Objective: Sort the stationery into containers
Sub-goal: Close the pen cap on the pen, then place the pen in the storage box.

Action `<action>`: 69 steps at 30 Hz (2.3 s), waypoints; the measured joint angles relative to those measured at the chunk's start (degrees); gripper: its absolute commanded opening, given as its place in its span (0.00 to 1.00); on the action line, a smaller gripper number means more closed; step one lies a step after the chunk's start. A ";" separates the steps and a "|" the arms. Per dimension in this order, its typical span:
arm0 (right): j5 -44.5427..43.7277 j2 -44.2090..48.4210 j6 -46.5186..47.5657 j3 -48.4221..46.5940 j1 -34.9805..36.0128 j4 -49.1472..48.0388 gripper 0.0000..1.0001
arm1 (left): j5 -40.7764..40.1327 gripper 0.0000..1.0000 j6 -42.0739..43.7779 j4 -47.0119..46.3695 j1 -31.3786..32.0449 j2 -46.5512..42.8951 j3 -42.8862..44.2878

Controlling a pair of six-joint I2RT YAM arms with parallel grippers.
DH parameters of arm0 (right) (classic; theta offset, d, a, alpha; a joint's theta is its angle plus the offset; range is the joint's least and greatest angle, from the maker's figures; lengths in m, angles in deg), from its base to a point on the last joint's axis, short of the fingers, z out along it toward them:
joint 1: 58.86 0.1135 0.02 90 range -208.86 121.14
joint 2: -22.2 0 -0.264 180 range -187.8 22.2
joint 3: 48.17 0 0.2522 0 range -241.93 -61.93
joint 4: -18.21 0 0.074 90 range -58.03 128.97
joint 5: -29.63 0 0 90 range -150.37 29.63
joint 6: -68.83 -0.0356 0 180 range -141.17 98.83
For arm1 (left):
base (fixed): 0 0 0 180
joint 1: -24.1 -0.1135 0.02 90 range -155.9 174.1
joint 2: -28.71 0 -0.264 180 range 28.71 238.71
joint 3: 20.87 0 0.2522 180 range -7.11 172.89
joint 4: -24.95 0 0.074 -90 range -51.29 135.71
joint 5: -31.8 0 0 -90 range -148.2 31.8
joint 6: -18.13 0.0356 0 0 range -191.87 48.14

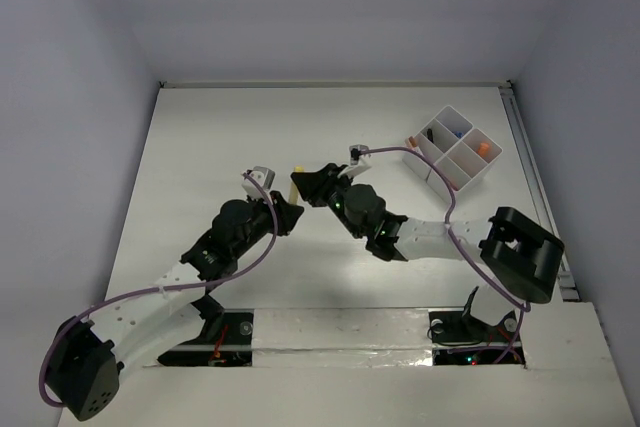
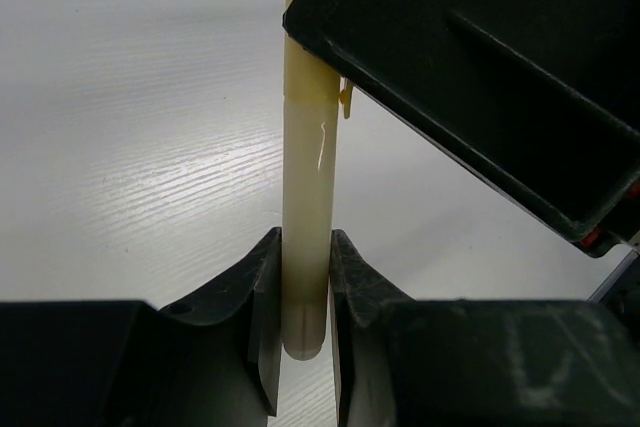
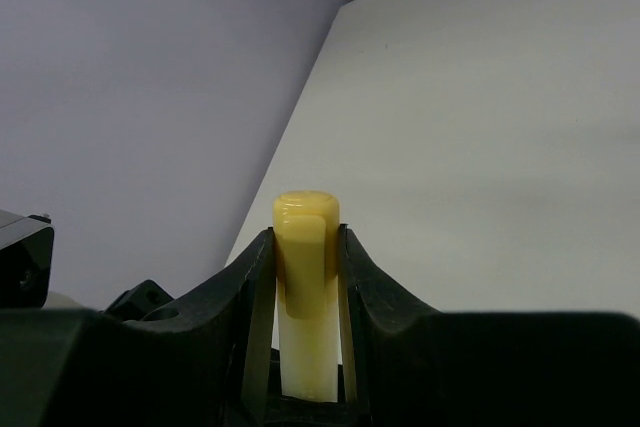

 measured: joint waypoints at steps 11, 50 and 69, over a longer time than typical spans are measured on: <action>7.67 3.61 0.28 -5.09 -5.51 6.73 0.00 | 3.06 0.24 -3.34 -3.56 -1.57 -5.05 -0.02; -22.32 9.53 38.18 -7.15 -54.93 18.95 0.00 | 9.51 0.83 -5.77 -9.55 -2.69 -24.87 -10.54; -23.76 -2.08 46.45 -10.27 -54.93 15.13 0.00 | 8.52 0.83 -6.29 -9.55 -2.69 -24.52 -10.54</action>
